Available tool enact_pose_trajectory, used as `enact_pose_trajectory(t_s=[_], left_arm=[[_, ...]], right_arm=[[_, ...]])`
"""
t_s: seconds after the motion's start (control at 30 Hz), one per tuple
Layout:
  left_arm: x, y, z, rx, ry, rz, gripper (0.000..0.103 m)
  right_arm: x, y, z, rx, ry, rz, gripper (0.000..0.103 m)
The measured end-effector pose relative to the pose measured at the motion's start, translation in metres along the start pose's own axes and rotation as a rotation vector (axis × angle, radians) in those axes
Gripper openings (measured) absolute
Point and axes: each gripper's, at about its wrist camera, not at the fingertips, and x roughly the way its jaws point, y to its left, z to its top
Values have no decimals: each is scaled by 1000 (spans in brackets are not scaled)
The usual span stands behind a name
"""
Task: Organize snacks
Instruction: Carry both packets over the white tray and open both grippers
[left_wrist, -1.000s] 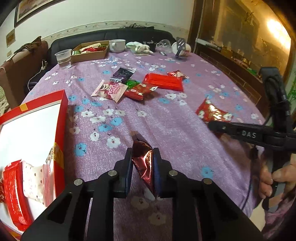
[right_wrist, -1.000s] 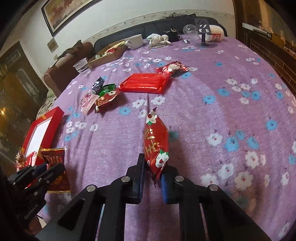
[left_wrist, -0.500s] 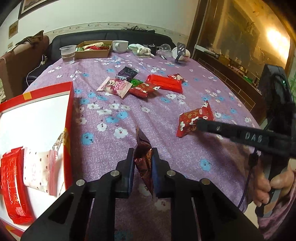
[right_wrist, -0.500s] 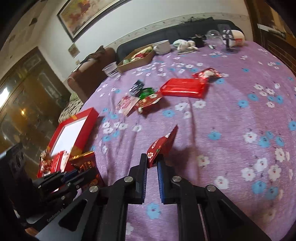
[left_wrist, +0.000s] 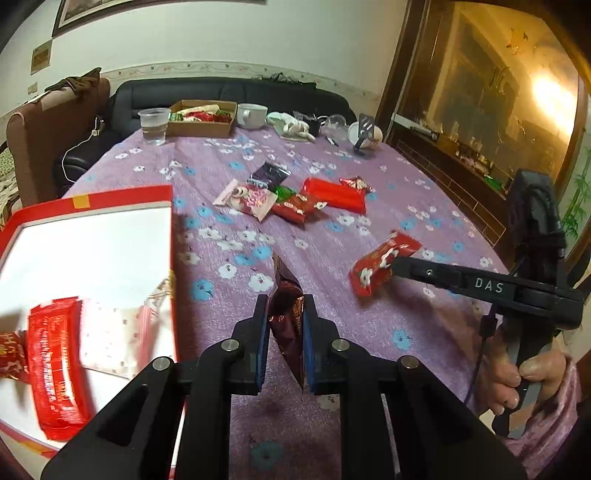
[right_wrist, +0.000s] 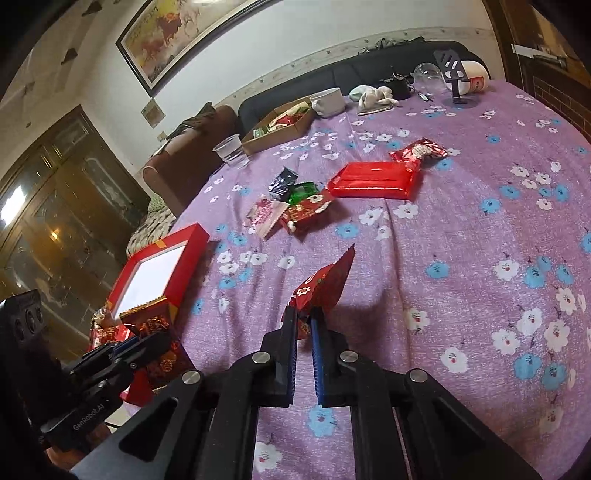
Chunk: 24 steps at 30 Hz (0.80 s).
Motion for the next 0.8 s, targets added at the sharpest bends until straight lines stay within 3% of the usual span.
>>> enact_pose_trajectory(t_s=[0.23, 0.4, 0.47, 0.5, 0.6, 0.63, 0.67, 0.73, 0.8], left_arm=[[-26, 28, 3, -45, -57, 48, 13], [-38, 56, 1, -91, -75, 106, 13], [-40, 66, -2, -111, -75, 129, 13], [-41, 69, -3, -114, -77, 136, 13], [-42, 72, -6, -111, -80, 138, 13], [-41, 71, -6, -110, -79, 132, 13], [-41, 70, -6, -108, -78, 127, 13], [-39, 66, -6, -97, -77, 117, 13], [-38, 64, -7, -96, -73, 107, 13]], right_arm=[[-1, 20, 6, 12, 6, 96, 7], [6, 49, 14, 2, 36, 189, 1], [11, 64, 15, -30, 43, 162, 1], [14, 73, 16, -68, 32, 90, 1], [26, 80, 12, -108, 50, -37, 7], [33, 78, 11, -110, 76, -73, 14], [41, 78, 8, -119, 105, -109, 30], [55, 76, 2, -144, 147, -128, 50], [68, 76, -4, -161, 165, -145, 52]])
